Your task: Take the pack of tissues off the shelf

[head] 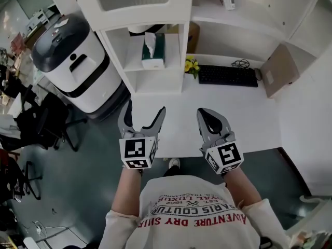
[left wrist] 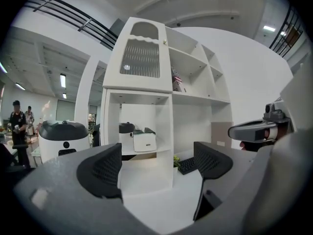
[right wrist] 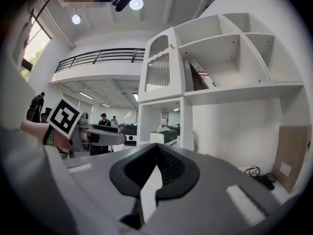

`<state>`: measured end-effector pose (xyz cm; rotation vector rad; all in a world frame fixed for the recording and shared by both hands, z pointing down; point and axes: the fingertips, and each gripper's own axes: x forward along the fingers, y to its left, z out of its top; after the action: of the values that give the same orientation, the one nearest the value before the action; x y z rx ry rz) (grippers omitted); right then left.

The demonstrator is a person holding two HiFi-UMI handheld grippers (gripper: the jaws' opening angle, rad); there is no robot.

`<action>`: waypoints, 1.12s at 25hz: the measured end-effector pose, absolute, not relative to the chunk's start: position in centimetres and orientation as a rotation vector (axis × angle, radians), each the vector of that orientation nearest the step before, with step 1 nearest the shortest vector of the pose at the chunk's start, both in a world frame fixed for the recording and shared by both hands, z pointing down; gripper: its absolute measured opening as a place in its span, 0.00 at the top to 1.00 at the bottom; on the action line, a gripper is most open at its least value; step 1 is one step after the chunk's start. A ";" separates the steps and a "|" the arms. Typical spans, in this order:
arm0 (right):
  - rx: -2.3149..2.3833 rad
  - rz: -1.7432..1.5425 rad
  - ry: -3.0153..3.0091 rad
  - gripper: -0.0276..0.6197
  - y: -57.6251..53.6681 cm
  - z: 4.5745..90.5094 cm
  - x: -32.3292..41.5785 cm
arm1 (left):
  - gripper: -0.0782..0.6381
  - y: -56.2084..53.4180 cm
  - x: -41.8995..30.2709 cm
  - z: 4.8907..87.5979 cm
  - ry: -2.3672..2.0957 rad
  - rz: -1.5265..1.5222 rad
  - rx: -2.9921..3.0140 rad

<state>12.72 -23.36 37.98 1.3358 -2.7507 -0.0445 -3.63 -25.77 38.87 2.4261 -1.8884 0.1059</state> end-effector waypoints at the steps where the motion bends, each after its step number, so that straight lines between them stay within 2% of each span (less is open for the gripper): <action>1: 1.339 -0.042 -2.744 0.96 -24.4 38.1 12.6 | 0.25 -27.0 -3.9 39.0 -1.903 0.100 2.409; 5: 1.360 -0.027 -2.728 0.96 -28.9 38.4 11.9 | 0.19 -32.0 -4.2 38.8 -1.911 0.086 2.406; 17: 1.386 0.025 -2.689 0.96 -38.8 40.2 10.7 | 0.19 -44.2 -3.6 41.3 -1.858 0.113 2.377; 20: 1.414 0.041 -2.673 0.96 -40.7 40.5 11.0 | 0.14 -46.2 -3.6 41.6 -1.885 0.132 2.358; 28: 1.415 0.076 -2.638 0.96 -43.3 42.0 10.7 | 0.14 -49.8 -3.9 42.0 -1.961 0.108 2.298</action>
<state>10.71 -43.32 42.04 1.4152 -2.6381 0.0761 -3.89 -49.84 42.04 2.2979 -1.9613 0.1075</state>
